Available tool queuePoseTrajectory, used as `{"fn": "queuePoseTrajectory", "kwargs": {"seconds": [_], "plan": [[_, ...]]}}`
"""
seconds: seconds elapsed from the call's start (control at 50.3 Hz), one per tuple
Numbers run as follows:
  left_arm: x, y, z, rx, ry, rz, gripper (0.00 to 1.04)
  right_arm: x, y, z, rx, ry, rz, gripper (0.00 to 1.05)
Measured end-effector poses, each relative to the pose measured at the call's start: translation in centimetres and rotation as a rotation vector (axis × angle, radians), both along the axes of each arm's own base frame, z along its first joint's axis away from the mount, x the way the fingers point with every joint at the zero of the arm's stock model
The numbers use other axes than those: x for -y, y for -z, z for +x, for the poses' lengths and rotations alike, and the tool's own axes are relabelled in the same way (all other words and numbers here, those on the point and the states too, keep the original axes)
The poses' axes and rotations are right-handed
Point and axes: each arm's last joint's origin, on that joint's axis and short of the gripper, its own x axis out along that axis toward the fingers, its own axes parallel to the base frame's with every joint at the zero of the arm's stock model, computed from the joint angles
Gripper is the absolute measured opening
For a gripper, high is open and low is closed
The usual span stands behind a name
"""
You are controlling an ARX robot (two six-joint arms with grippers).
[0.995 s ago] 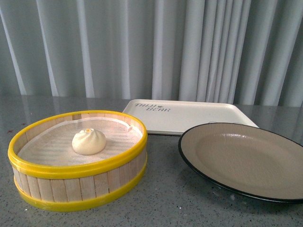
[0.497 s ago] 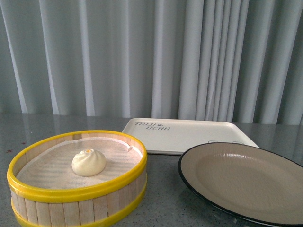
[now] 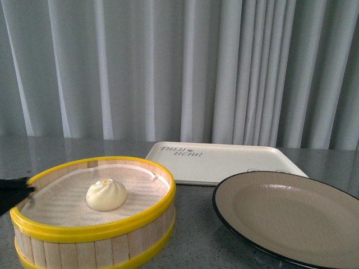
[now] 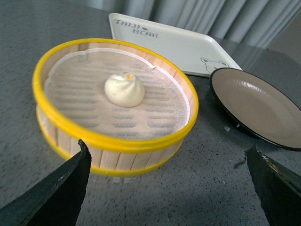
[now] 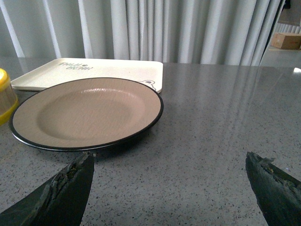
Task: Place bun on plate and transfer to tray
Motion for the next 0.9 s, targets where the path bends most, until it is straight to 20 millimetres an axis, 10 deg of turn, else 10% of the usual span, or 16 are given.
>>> {"fn": "queuePoseTrajectory", "kwargs": {"seconds": [0.577, 0.895], "plan": [[8.8, -3.1, 13.2, -0.212, 0.043, 0.305, 0.98, 0.0, 0.0, 0.0, 0.000, 0.000, 0.000, 0.96], [8.9, -2.5, 17.6, -0.243, 0.027, 0.293, 0.98, 0.0, 0.0, 0.0, 0.000, 0.000, 0.000, 0.96]]}}
